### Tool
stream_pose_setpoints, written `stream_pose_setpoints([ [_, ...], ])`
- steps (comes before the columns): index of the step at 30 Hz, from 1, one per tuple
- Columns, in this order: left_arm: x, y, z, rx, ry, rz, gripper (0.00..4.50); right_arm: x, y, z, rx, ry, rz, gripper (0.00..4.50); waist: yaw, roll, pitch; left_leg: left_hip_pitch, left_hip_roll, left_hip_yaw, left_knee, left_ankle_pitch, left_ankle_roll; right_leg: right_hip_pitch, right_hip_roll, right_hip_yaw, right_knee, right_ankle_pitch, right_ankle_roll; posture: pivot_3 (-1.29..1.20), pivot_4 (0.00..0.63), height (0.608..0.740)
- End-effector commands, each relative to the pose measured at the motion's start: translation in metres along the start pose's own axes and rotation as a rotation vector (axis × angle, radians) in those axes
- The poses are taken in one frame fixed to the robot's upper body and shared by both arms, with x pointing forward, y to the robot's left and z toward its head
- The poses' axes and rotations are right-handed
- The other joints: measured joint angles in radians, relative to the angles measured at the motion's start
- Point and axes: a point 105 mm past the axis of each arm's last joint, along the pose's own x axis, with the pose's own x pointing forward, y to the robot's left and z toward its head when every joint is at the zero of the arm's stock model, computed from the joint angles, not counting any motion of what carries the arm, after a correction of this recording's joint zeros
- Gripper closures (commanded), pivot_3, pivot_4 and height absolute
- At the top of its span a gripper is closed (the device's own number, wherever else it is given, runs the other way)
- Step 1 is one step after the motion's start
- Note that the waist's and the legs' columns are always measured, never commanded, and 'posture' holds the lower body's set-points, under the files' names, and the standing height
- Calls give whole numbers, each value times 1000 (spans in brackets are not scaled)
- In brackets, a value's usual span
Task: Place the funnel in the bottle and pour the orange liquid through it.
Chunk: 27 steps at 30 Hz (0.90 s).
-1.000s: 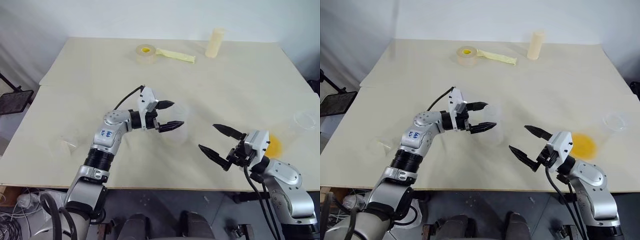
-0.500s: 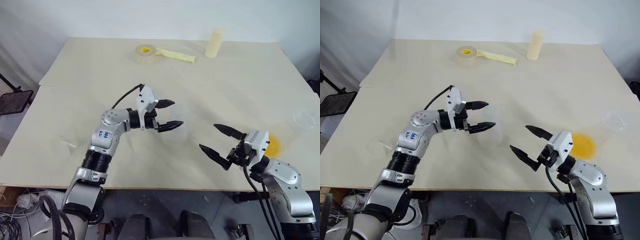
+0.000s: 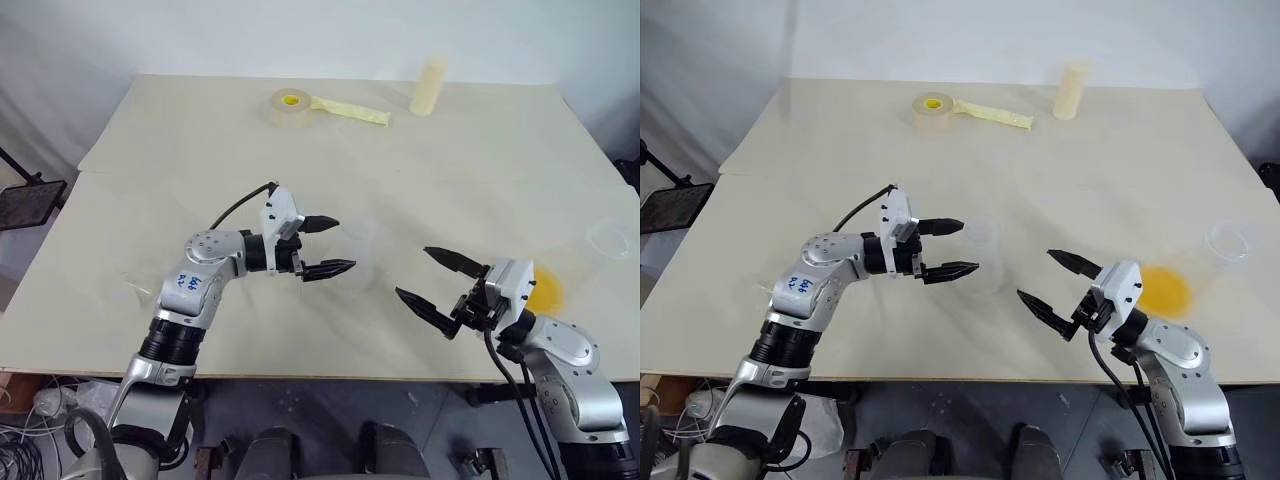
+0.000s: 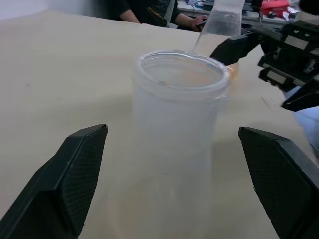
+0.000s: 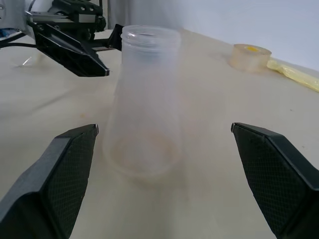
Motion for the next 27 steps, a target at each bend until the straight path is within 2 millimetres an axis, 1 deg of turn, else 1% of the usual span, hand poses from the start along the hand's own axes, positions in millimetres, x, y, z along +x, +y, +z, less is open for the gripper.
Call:
stream_pose_setpoints([
  [1, -31, 0, 19, 12, -26, 75, 31, -3, -5, 4, -17, -11, 8, 0, -2, 0, 0, 0, 0, 0, 0, 0, 0, 0, 0, 0, 0, 0, 0, 0, 150, 740],
  [4, -56, 8, 23, 5, -2, 207, 31, -2, -4, 1, -4, -1, 35, 0, -4, 0, 0, 1, 3, -1, -1, 0, 0, 0, 0, 0, 0, 0, 0, 0, 150, 740],
  [9, -84, 17, 37, -13, -54, 378, 31, 1, -2, -2, 12, 6, 80, 0, 4, 0, 0, 0, 3, -3, 1, 0, 0, 2, -1, 2, 0, 0, 0, 0, 150, 740],
  [10, -91, 15, 38, -17, -51, 413, 31, 1, -3, -3, 16, 8, 93, 0, 3, 0, 0, 0, 3, -3, 1, 0, 0, 2, -1, 3, 0, 0, 0, 0, 150, 740],
  [13, -105, 10, 40, -24, -51, 472, 31, 3, -5, -5, 21, 10, 120, 0, -1, 0, 0, 1, 3, -4, 0, 0, 0, 2, -1, 2, 0, 0, 0, 0, 150, 740],
  [15, -122, 9, 48, -8, -89, 558, 31, 6, -7, -7, 27, 10, 148, 0, -3, 0, 0, 1, 4, -4, 0, 0, 0, 1, -1, 2, 0, 0, 0, 0, 150, 740],
  [18, -138, 9, 56, -1, -127, 635, 31, 9, -8, -8, 32, 9, 172, 0, 0, 0, 0, 1, 4, -4, 0, 0, 0, 1, 0, 2, 0, 0, 0, 0, 150, 740],
  [20, -157, 2, 59, 30, -131, 685, 31, 12, -10, -9, 36, 10, 194, 0, -2, 0, 0, 1, 4, -4, 0, 0, 0, 1, -1, 2, 0, 0, 0, 0, 150, 740],
  [21, -162, 0, 60, 41, -125, 698, 31, 12, -10, -9, 37, 10, 201, 0, -3, 0, 0, 1, 4, -3, 0, 0, 0, 2, -1, 3, 0, 0, 0, 0, 150, 740],
  [24, -188, -17, 44, 79, -37, 752, 31, 15, -11, -10, 41, 13, 228, 0, -8, 0, 0, 1, 4, -4, -1, 0, -1, 1, -1, 2, 0, 0, 0, 0, 150, 740],
  [27, -215, -30, 30, 77, 20, 833, 31, 16, -12, -10, 44, 19, 242, 0, -16, 0, 0, 1, 4, -3, -2, 0, -1, 1, 0, 2, -1, 0, 0, 0, 150, 740],
])
